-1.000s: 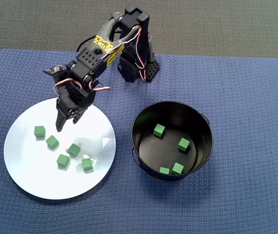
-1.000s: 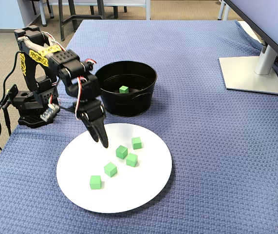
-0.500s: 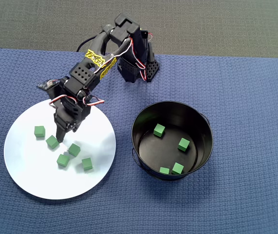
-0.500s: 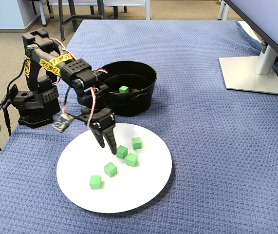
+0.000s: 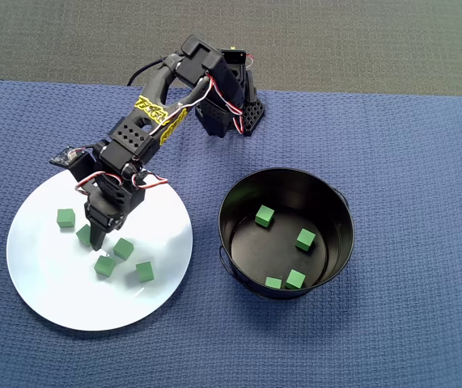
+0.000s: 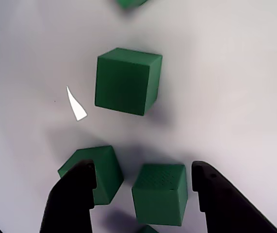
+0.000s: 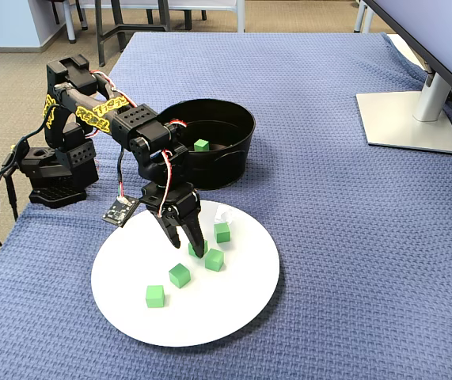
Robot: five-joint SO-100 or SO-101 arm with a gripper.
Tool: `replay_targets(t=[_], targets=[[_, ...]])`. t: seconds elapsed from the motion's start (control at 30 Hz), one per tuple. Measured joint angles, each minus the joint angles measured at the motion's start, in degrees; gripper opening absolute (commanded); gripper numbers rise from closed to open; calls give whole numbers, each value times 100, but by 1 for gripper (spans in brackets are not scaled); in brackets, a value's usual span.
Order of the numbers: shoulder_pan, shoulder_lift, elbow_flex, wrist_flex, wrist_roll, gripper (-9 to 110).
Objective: Pick up the green cubes from the white plate and place them in the black recipient
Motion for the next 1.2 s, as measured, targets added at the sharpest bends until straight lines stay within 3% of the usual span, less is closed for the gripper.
replay_targets(t=[1.2], targets=[[-211, -536, -360, 237, -44, 11]])
